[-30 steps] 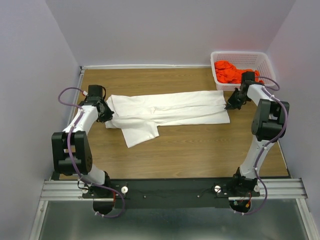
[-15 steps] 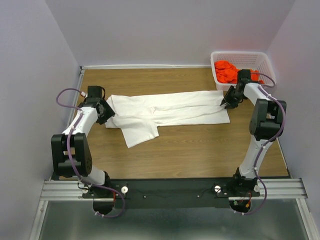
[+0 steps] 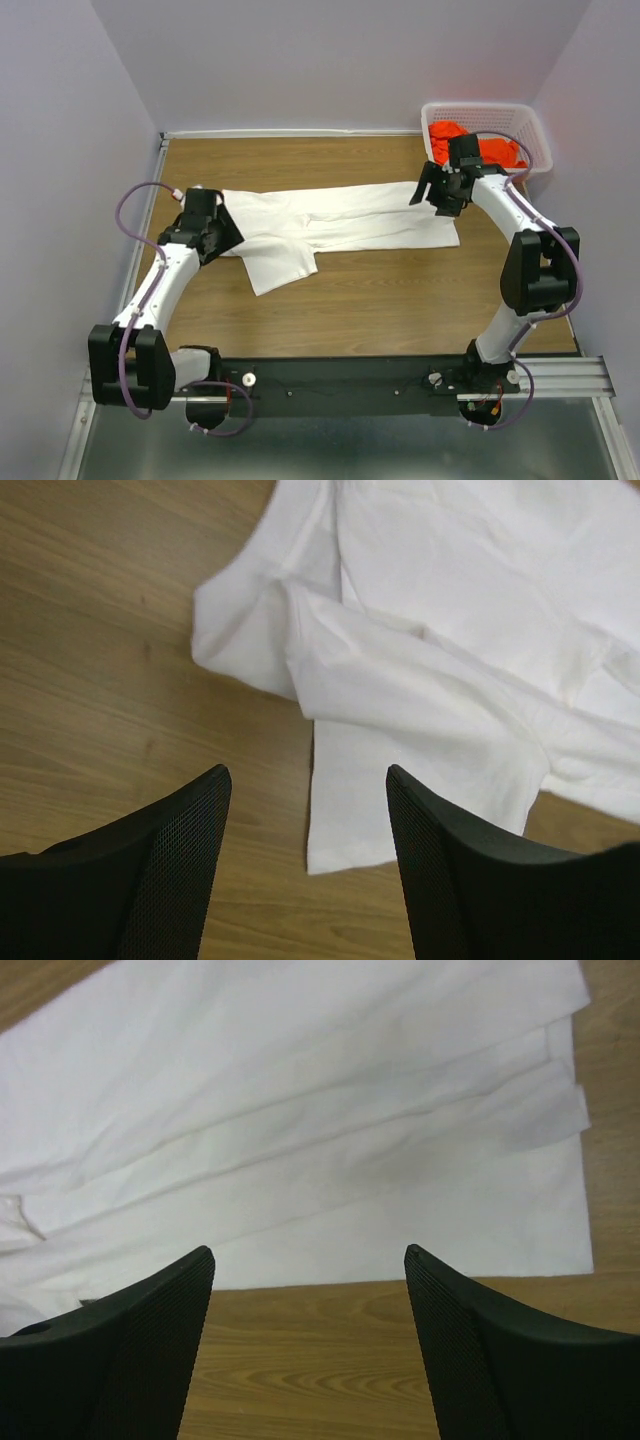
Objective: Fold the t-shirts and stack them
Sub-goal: Fold the tshirt
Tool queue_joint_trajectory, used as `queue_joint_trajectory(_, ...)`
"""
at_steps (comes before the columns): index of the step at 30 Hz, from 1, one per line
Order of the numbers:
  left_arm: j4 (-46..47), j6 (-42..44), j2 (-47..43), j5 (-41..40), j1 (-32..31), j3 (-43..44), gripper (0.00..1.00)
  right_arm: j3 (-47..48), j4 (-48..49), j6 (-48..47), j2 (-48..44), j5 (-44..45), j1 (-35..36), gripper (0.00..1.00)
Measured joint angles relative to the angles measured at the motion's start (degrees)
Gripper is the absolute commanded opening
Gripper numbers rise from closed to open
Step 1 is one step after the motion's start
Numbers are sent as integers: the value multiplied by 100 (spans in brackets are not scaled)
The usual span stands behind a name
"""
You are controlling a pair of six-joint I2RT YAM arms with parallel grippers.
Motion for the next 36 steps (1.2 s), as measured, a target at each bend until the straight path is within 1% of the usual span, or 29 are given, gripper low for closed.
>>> queue_joint_trajectory(4,-138,22,131,-26,-922,-243,71,-367,42,2,-74,-2,203,85)
queue_joint_trajectory(7,-153,20,376,-11,-1379,-356,67,-557,37,4,-74,-4,267,85)
queue_joint_trajectory(8,-155,11,479,-11,-1502,-385,63,-603,42,7,-76,-4,271,85)
queue_joint_trajectory(10,-170,-15,693,-11,-1707,-409,58,-682,83,9,-87,-9,273,85)
queue_joint_trajectory(14,-160,-57,1060,-66,-2050,-398,54,-852,94,7,-168,-52,273,85)
queue_joint_trajectory(19,-125,-79,1537,-125,-2319,-396,52,-988,133,7,-190,-116,289,85)
queue_joint_trajectory(21,-118,-85,1674,-190,-2391,-369,50,-1036,162,7,-190,-144,293,85)
queue_joint_trajectory(25,-81,-109,1729,-328,-2507,-352,39,-1097,205,7,-190,-216,293,85)
queue_joint_trajectory(26,-72,-111,1740,-354,-2531,-343,31,-1102,219,7,-190,-238,293,85)
queue_joint_trajectory(28,-57,-146,1746,-387,-2564,-339,21,-1113,243,7,-190,-275,293,85)
queue_joint_trajectory(29,-33,-151,1749,-389,-2575,-337,12,-1117,247,7,-190,-295,293,85)
queue_joint_trajectory(30,-15,-188,1753,-389,-2594,-334,8,-1126,256,7,-190,-323,293,85)
queue_joint_trajectory(31,-11,-203,1753,-391,-2603,-326,1,-1128,256,7,-190,-332,293,85)
queue_joint_trajectory(32,-17,-223,1759,-407,-2605,-310,0,-1128,264,7,-190,-348,293,85)
queue_joint_trajectory(36,-114,-236,1773,-490,-2605,-179,0,-1128,295,4,-190,-365,293,84)
